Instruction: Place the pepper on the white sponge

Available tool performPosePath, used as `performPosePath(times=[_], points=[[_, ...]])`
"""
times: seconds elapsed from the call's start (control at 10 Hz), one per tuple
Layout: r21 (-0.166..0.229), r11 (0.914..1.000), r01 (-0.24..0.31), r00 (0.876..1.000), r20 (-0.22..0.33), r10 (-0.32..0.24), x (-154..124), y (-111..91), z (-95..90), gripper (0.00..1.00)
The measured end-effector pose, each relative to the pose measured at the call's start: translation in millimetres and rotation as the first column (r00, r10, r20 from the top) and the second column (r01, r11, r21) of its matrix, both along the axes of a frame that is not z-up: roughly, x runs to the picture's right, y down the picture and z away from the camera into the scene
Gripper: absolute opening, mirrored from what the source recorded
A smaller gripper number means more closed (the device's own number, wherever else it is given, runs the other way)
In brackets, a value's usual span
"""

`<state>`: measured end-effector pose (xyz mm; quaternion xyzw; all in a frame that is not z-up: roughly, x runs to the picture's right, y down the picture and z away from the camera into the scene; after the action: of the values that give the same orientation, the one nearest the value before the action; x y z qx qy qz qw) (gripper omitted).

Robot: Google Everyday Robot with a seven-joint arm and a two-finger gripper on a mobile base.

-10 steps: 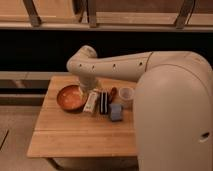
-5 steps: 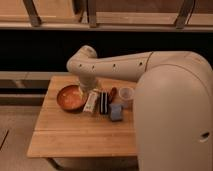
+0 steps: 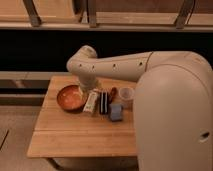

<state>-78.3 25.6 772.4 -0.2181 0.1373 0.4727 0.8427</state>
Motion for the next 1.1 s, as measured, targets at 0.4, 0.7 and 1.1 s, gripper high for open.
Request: performPosePath(times=[0.4, 0.7, 1.1], points=[[0.000, 1.0000, 0.000, 1.000, 0.000, 0.000, 0, 0, 0.0, 0.65], [0.000, 1.0000, 0.000, 1.000, 0.000, 0.000, 0, 0, 0.0, 0.65], [0.029, 0.9996, -0.003, 1.000, 0.017, 0.002, 2, -18, 14.4, 0.65]])
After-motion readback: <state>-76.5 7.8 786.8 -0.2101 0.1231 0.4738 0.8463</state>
